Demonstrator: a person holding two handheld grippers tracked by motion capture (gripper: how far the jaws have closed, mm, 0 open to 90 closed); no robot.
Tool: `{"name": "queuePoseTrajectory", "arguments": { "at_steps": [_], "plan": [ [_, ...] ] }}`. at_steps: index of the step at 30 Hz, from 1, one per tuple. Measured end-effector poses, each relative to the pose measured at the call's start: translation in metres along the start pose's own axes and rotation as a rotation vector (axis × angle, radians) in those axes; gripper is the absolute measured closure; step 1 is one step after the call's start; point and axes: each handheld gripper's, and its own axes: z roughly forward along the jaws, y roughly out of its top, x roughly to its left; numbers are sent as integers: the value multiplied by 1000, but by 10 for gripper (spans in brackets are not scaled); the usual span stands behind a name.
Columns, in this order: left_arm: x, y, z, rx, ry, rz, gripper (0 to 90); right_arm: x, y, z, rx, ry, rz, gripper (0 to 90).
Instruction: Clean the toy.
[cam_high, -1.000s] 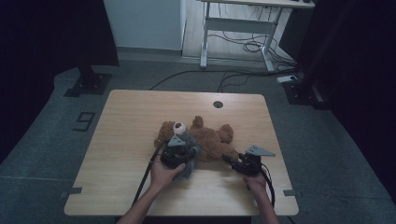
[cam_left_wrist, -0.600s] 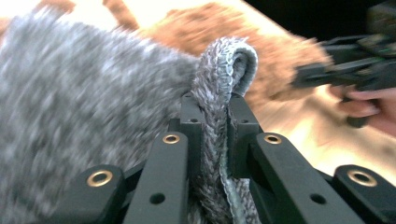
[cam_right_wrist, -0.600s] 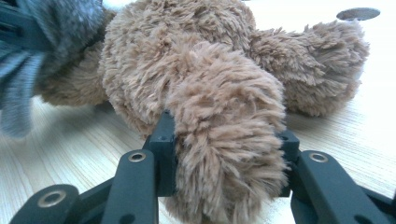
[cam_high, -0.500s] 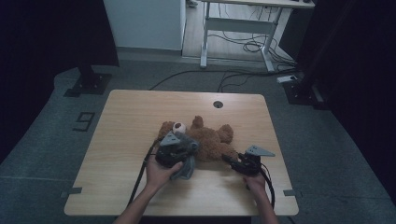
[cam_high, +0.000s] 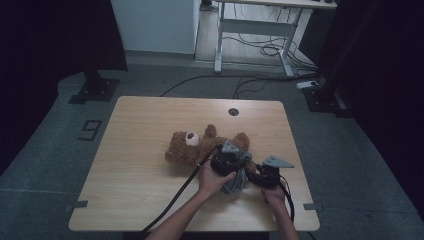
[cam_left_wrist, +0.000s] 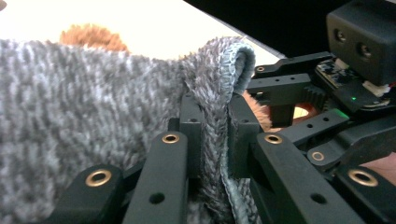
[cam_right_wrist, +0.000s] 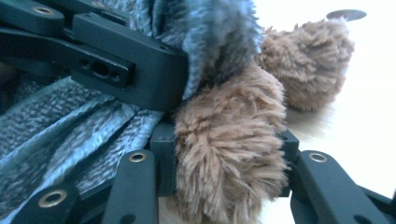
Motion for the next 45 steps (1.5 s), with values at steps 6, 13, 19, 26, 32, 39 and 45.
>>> {"name": "queuePoseTrajectory", "arguments": {
  "at_steps": [6, 13, 19, 26, 32, 39, 45],
  "plan": [
    [8, -9, -27, -6, 59, 26, 795, -1, 0, -2, -13, 20, 10, 577],
    [35, -28, -70, -35, 132, -4, 795, -2, 0, -3, -19, 27, 17, 577],
    [69, -48, -107, -66, 190, -73, 793, -3, -2, -4, -18, 33, 14, 576],
    [85, -61, -133, -106, 186, -120, 794, -2, -2, -4, -18, 35, 8, 576],
    [87, -48, -153, -141, 210, -115, 792, -3, -2, -3, -20, 33, 22, 576],
    [86, -9, -155, -157, 212, -84, 787, -6, -3, -4, -18, 31, 26, 572],
    [89, 26, -124, -108, 175, -66, 784, -7, -2, -6, -16, 15, 14, 569]
  ]
}}
